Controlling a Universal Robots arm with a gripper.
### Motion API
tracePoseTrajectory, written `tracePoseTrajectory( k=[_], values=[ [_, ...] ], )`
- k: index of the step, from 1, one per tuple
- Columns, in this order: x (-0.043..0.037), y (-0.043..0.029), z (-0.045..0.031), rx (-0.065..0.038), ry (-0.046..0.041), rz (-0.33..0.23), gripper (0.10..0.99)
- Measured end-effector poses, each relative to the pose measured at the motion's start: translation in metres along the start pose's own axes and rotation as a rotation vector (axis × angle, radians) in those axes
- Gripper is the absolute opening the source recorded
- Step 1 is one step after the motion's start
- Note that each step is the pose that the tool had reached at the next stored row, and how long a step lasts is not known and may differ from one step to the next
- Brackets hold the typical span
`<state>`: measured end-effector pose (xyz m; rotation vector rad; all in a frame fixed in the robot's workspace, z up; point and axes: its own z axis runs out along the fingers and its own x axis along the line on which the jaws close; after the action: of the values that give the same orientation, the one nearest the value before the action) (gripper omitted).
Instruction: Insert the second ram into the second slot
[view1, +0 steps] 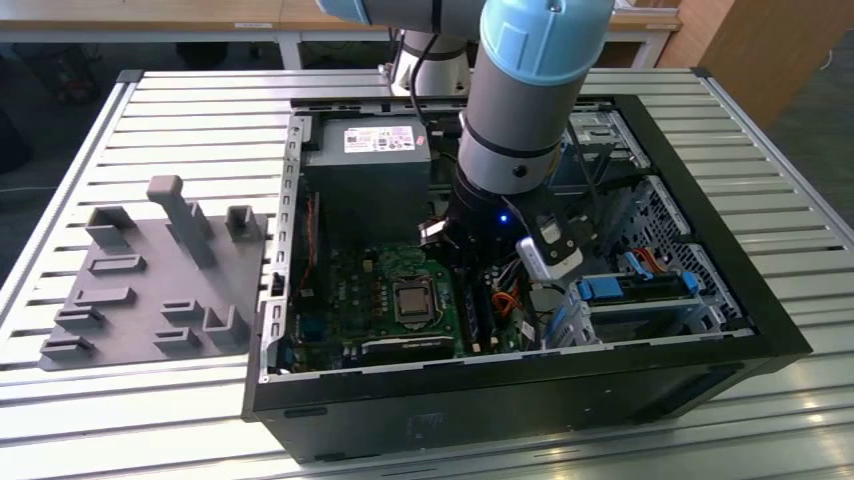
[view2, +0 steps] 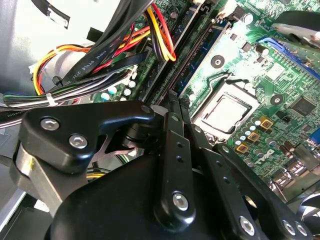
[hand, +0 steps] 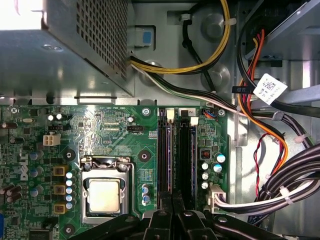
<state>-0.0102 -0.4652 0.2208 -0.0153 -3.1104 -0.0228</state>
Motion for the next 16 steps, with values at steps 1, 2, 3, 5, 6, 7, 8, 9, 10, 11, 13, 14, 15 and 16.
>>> tracePoseTrajectory(
  k=[1, 2, 3, 5, 6, 7, 8, 9, 10, 11, 13, 14, 15, 16],
  values=[
    [0.0, 0.0, 0.0001, 0.0, 0.0, 0.0, 0.118],
    [0.0, -0.0001, 0.0001, 0.0, -0.0001, 0.0, 0.118],
    [0.0, -0.0001, 0.0001, 0.0, -0.0001, 0.0, 0.118],
    [0.0, -0.0001, 0.0, -0.001, -0.0001, 0.001, 0.118],
    [0.0, -0.0001, 0.0, 0.0, -0.0002, 0.002, 0.118],
    [0.0, -0.0002, -0.0001, 0.0, -0.0002, 0.005, 0.118],
    [0.0, -0.0001, -0.0002, 0.0, -0.0002, 0.009, 0.118],
    [0.0, -0.0001, -0.0002, 0.0, -0.0002, 0.013, 0.118],
    [0.0, -0.0001, -0.0002, 0.0, -0.0003, 0.015, 0.118],
    [0.0, -0.0001, -0.0001, 0.0, -0.0003, 0.016, 0.118],
    [0.0, -0.0002, 0.0001, 0.0, -0.0002, 0.016, 0.118],
    [0.0, -0.0002, 0.0003, 0.0, -0.0002, 0.016, 0.118],
    [0.0, -0.0002, 0.0006, 0.0, -0.0003, 0.016, 0.118],
    [0.0, -0.0002, 0.0007, 0.0, -0.0003, 0.016, 0.118]
  ],
)
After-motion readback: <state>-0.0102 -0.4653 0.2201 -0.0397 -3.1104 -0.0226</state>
